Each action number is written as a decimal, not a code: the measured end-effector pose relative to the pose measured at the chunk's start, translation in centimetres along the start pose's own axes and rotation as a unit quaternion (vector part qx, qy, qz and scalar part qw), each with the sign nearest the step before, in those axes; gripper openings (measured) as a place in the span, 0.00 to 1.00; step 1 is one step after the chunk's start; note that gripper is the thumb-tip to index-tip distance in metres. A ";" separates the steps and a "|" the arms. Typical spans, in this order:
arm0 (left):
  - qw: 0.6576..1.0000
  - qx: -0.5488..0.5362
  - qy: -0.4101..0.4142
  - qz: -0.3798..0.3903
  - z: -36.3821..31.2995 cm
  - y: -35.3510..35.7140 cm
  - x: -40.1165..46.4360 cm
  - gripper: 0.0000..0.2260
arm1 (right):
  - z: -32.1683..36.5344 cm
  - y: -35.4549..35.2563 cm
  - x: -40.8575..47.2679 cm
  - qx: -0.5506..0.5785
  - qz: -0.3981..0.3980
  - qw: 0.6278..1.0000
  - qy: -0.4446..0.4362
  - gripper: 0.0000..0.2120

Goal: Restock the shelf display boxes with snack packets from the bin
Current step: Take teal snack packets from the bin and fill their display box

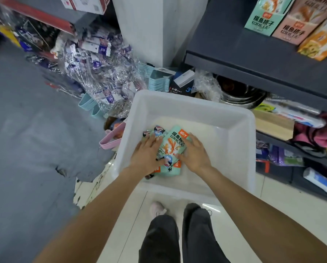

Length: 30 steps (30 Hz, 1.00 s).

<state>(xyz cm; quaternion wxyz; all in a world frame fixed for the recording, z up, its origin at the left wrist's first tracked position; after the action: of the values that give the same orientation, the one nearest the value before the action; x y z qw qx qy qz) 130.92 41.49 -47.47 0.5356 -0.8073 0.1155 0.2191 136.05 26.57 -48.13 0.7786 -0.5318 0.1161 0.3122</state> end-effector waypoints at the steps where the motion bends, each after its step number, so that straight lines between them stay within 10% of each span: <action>1: 1.000 0.003 0.006 -0.001 -0.2 0.0 0.0 0.37 | -0.2 -0.3 -0.1 0.042 -0.020 0.999 0.005 0.33; 10: 0.989 -0.142 -0.001 -0.038 -0.6 -1.7 -0.3 0.30 | -2.5 -5.1 -0.3 0.158 -0.131 0.976 0.074 0.08; 18: 0.992 -0.110 -0.041 -0.044 0.1 -2.6 -0.4 0.32 | -4.5 -8.2 -2.0 0.154 -0.184 0.961 0.136 0.09; 30: 0.929 -0.325 -0.024 -0.175 -2.6 -11.1 -1.2 0.06 | 0.2 -13.3 -3.6 0.216 -0.186 0.958 -0.027 0.07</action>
<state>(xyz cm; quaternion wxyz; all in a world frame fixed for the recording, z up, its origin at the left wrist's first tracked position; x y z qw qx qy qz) 135.18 43.44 -37.01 0.2761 -0.9392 -0.1176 0.1667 141.32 22.23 -36.19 0.9222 -0.3543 0.0590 0.1432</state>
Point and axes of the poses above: each hand's wrist, its own x-axis towards the middle knuckle, its own y-axis out of the palm, z = x × y, the point moved 7 cm from there along x, towards the middle knuckle, and after that the axes turned 3 degrees about -x, right-handed, at the moved point
